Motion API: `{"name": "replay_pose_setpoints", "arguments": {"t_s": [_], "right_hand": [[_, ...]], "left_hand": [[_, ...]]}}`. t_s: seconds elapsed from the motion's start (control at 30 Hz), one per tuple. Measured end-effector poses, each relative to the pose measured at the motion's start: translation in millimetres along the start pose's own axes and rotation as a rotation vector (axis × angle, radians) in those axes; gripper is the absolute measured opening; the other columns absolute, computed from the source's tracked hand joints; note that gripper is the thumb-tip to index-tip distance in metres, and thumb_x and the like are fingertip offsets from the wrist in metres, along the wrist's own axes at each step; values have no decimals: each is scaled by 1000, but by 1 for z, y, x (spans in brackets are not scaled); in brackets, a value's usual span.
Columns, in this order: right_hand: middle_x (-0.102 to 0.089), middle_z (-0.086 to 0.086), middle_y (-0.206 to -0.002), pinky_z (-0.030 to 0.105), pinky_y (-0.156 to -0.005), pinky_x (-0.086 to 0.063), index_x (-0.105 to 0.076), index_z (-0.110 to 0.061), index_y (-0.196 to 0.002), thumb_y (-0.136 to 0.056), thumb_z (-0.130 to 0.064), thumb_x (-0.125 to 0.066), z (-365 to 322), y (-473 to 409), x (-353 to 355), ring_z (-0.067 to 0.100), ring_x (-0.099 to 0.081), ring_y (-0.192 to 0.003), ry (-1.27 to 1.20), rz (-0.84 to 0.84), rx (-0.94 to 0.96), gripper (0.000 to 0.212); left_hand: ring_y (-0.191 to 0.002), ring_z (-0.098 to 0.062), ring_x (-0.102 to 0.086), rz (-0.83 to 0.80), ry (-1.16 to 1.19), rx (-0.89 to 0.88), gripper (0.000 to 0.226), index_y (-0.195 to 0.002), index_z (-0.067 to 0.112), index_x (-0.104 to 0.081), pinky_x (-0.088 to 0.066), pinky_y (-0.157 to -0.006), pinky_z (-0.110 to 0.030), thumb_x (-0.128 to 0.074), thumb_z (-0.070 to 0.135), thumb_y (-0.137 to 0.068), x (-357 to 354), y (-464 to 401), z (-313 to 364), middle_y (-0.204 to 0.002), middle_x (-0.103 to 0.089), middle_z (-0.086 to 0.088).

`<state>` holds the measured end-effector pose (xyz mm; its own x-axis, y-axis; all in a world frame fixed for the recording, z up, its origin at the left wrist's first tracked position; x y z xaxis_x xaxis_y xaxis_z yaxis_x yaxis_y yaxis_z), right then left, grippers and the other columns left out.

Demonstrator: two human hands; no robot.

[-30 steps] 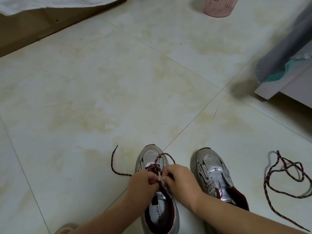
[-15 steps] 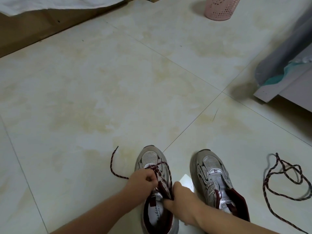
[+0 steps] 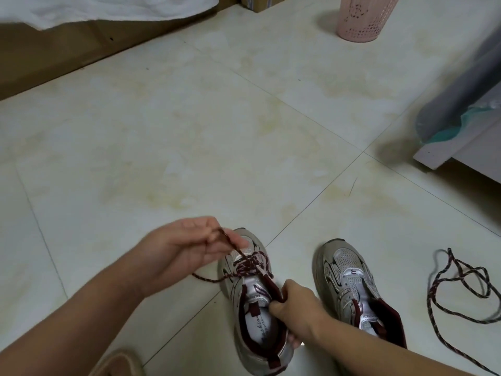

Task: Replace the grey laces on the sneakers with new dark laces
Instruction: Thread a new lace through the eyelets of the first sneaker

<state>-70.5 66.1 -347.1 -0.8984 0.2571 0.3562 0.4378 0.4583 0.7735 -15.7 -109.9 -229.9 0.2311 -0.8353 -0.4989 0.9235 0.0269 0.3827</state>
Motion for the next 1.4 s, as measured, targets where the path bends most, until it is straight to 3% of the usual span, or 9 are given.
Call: {"name": "replay_pose_setpoints", "arguments": {"t_s": [0.1,0.17,0.3,0.43,0.6,0.77,1.0,1.17,1.4], "right_hand": [[-57,6,-73,30,-40,-49,-39,-19,-79,-85,-28,-54,-5,2,1,23,-54,-42,68,6,14,19],[-57,4,-81,21,-36,-43,-39,-19,-81,-84,-30,-53,-8,2,2,23,-54,-48,159,32,32,18],[-58,5,-97,18,-40,-40,-38,-18,-92,-86,-34,-51,-12,4,1,26,-58,-79,267,60,61,21],[-60,10,-113,25,-69,-31,-30,-17,-94,-92,-29,-46,-19,10,-1,29,-57,-105,363,80,85,20],[-58,11,-116,27,-70,-30,-26,-16,-94,-95,-24,-40,-21,9,-7,30,-55,-110,351,85,74,16],[-51,1,-87,27,-71,-31,-28,-16,-92,-94,-19,-38,-18,5,-10,31,-55,-108,307,95,69,10],[-58,11,-115,29,-73,-37,-29,-17,-98,-91,-29,-48,-33,11,-5,30,-56,-107,407,51,115,24],[-47,-12,-62,18,-56,-35,-48,-30,-109,-84,-28,-62,-87,32,23,3,-44,-55,-15,113,473,29],[-47,1,-46,24,-45,-29,-54,-8,-67,-93,-13,-47,-73,-4,63,12,-37,-41,-424,265,216,28]], "left_hand": [[-63,-22,-60,180,125,-54,29,-63,10,-50,-57,-75,-36,-77,21,-60,11,2,11,-63,-51,-7],[-49,-12,-43,364,-266,18,23,-71,12,-45,-50,-55,-30,-62,27,-72,17,-2,-7,-61,-42,-3],[-74,-13,-51,297,-1492,216,24,-101,21,-51,-35,-64,-24,-56,40,-87,-3,-16,-59,-85,-58,1],[-96,-23,-56,210,-1867,217,20,-98,13,-56,-35,-70,-29,-46,29,-92,-16,-31,-65,-102,-61,-6],[-58,-11,-41,57,-1355,256,30,-57,12,-41,-31,-56,-22,-53,12,-85,-19,-30,-48,-61,-40,3],[-50,-9,-33,-49,-810,271,14,-61,17,-55,-28,-50,-20,-57,19,-75,-16,-11,-17,-57,-42,1],[-55,3,-47,156,-942,106,24,-64,23,-61,-38,-59,-14,-60,16,-87,-18,-19,-8,-58,-55,14],[-80,-6,-53,291,-1111,-115,5,-75,20,-70,-42,-79,-26,-69,21,-80,-22,-32,2,-82,-53,7],[-98,-20,-51,826,-1010,168,21,-112,14,-44,-44,-85,-31,-48,16,-91,45,-22,-47,-112,-47,-4]]}}
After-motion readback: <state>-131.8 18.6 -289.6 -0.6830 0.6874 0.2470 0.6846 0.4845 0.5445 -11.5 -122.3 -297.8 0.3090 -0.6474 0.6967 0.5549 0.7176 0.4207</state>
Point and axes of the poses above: each hand's wrist, its own y-axis away from the middle knuckle, its own x-axis out of the back of the hand, z = x × y, the point moved 7 cm from there along -y, towards the middle knuckle
